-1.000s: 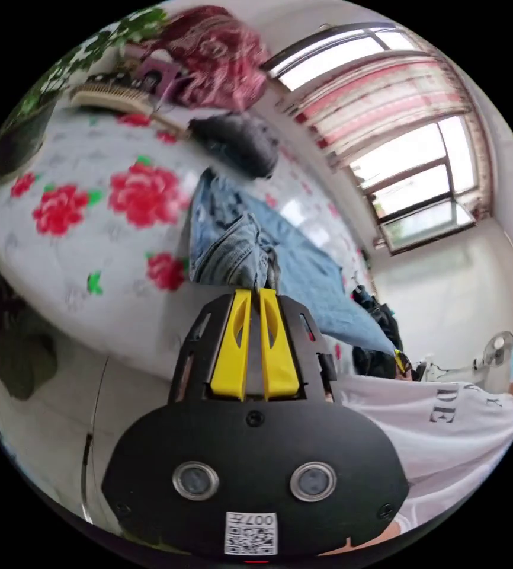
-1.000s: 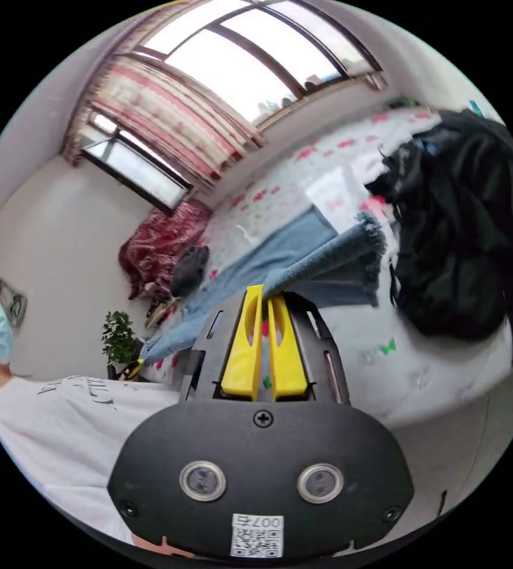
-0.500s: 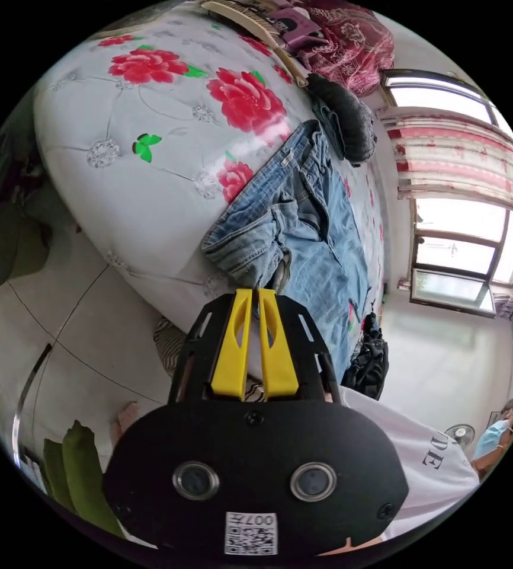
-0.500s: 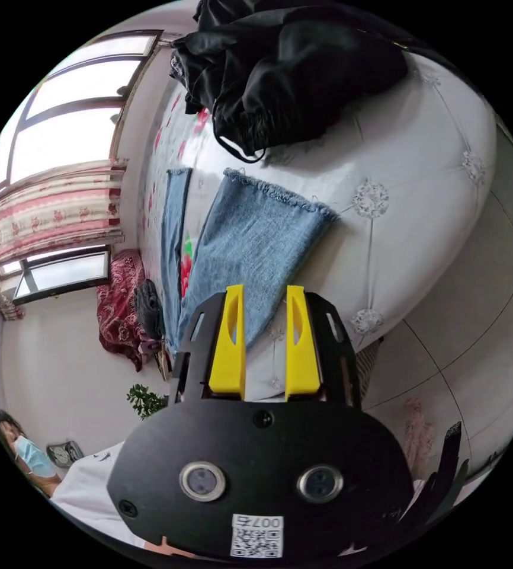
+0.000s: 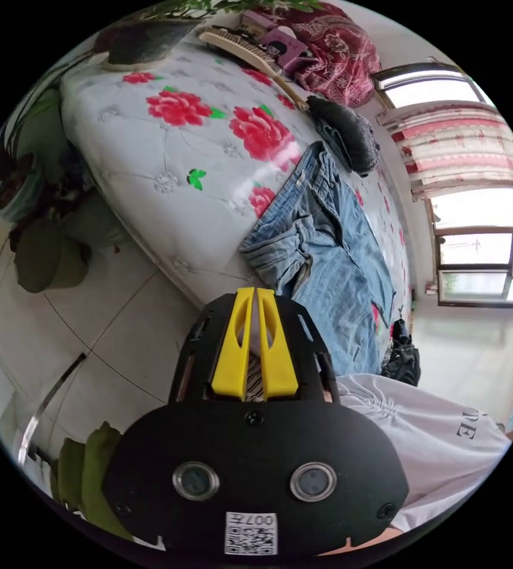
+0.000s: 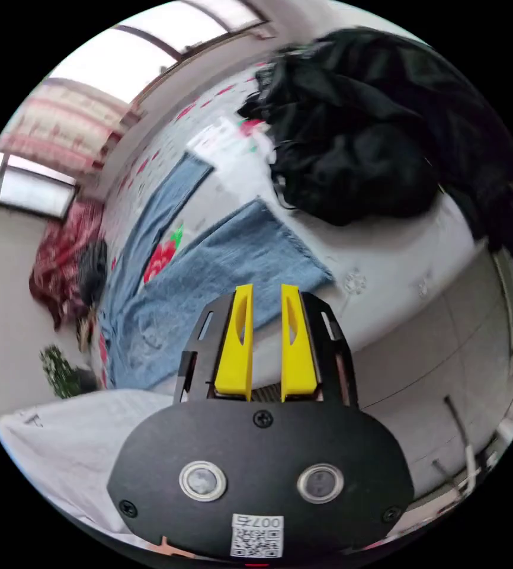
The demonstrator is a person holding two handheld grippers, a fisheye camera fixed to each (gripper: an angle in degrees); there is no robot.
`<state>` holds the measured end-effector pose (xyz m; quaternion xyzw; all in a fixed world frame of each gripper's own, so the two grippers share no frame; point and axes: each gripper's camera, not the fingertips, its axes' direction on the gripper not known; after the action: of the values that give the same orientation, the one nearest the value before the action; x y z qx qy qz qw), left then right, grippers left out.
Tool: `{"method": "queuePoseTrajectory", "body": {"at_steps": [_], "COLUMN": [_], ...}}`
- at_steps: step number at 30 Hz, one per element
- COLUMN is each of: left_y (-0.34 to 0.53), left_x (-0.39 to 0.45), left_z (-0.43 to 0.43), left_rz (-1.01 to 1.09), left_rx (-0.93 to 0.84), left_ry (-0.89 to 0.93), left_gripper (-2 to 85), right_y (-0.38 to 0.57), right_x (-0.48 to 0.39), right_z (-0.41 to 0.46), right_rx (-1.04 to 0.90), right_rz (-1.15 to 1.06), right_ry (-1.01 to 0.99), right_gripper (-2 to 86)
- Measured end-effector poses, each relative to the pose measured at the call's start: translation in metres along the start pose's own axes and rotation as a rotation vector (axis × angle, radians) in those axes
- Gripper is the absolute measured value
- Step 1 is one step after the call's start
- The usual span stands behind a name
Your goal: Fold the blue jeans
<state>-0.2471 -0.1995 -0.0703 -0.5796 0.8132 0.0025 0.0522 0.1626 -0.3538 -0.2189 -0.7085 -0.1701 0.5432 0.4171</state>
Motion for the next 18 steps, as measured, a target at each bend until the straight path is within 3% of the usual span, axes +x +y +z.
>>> {"method": "queuePoseTrajectory", "body": {"at_steps": [8,10,11,14,18], "left_y": [-0.028,-0.042,-0.052,-0.084,-0.144], "left_x": [0.053,0.079,0.097,0.144,0.205], "left_z": [0.011,0.019,0.025,0.043,0.081], "left_rz": [0.15,0.232,0.289,0.442,0.629], "left_rx": [0.028,0.014,-0.002,-0.063,-0.144], "left_ry": [0.081,0.075,0.058,-0.043,-0.208], "left_gripper": [6.2,7.0,7.5,9.6,11.1], "right_y": [-0.027,-0.019,-0.016,-0.001,-0.015], "right_x": [-0.176,-0.213,-0.218,-0.258,-0.303], "right_z": [0.116,0.165,0.181,0.194,0.215], "right_rx": [-0.266,-0.441,-0.516,-0.459,-0.627], "right_rz": [-0.489,-0.617,-0.626,-0.785,-0.871], "right_ry": [0.203,0.274,0.291,0.409,0.478], "right_gripper": [5.7,6.6,6.9,6.8,6.9]}}
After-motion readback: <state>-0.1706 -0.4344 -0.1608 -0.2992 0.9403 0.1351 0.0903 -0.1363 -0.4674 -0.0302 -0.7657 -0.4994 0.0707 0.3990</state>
